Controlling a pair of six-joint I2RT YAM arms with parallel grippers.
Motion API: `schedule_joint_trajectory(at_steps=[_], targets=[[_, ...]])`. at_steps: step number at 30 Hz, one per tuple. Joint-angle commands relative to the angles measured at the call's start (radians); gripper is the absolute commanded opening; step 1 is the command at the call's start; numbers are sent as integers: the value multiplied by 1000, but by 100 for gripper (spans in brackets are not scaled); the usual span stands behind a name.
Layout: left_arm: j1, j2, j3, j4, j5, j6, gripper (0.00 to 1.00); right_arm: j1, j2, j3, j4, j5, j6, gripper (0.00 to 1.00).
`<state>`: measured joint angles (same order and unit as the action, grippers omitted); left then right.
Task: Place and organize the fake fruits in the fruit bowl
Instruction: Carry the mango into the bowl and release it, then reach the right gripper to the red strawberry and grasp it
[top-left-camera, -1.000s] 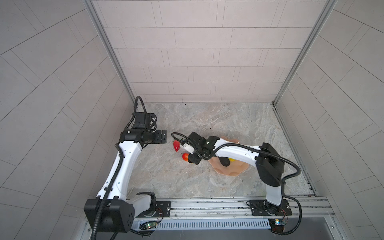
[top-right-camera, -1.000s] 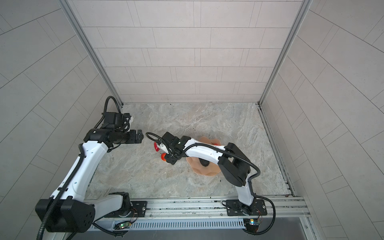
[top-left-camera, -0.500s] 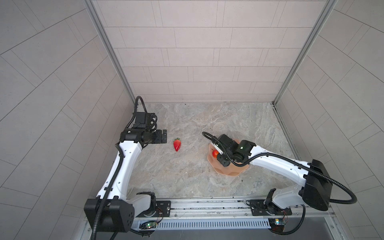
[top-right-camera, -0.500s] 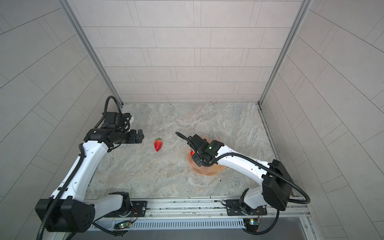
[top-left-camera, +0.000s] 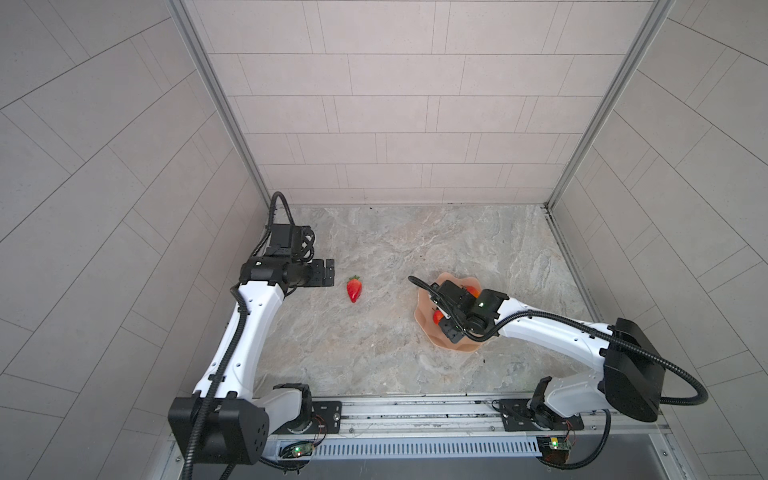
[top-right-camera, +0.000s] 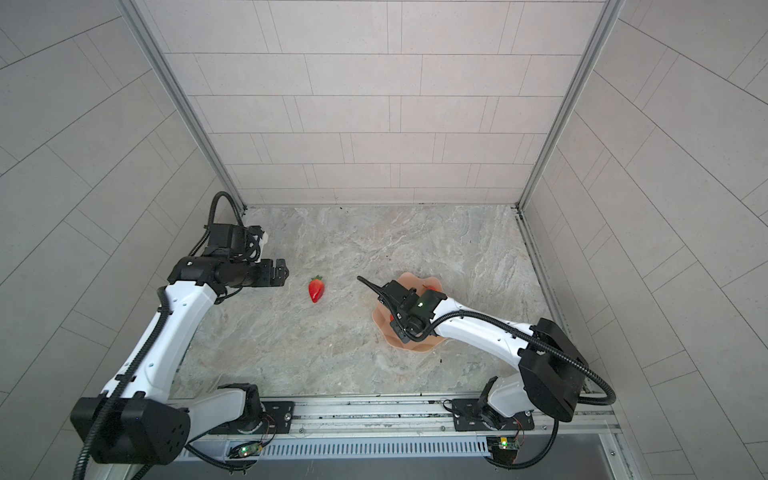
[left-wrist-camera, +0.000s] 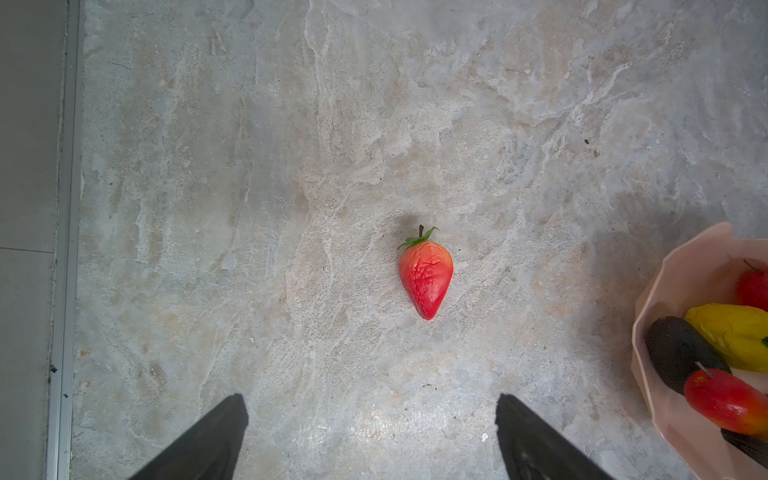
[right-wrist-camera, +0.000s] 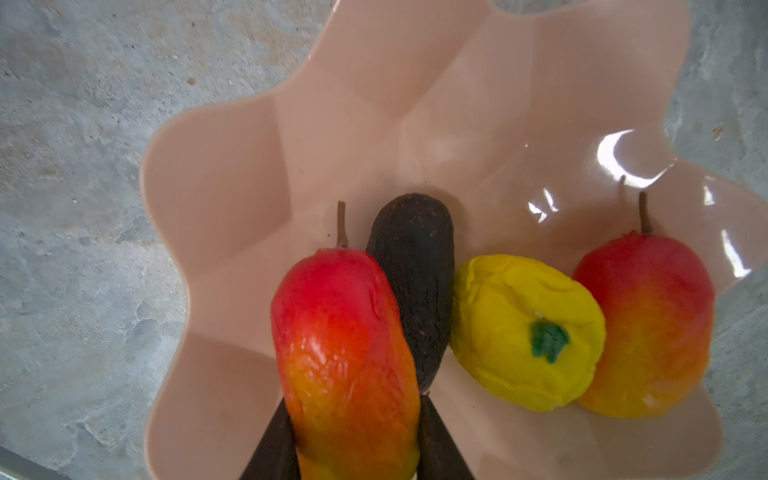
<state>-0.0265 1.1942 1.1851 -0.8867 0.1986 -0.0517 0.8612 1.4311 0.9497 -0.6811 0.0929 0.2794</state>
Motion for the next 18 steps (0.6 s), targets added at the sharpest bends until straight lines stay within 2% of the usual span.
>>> schedule_joint_trajectory(at_steps=[1, 7, 9, 14, 18], targets=[[-1, -2, 11, 2, 5, 4, 100, 19, 34, 11, 15, 9, 18, 35], [-1, -1, 11, 3, 4, 4, 100, 30, 43, 46, -12, 20, 7, 52], [-1, -2, 11, 3, 4, 3, 100, 30, 28, 76, -40, 36, -5, 62], [-1, -4, 11, 2, 4, 3, 100, 30, 4, 188, -77, 59, -66, 81], [-1, -5, 11, 3, 3, 3, 100, 30, 90, 303, 13, -11, -126, 89]])
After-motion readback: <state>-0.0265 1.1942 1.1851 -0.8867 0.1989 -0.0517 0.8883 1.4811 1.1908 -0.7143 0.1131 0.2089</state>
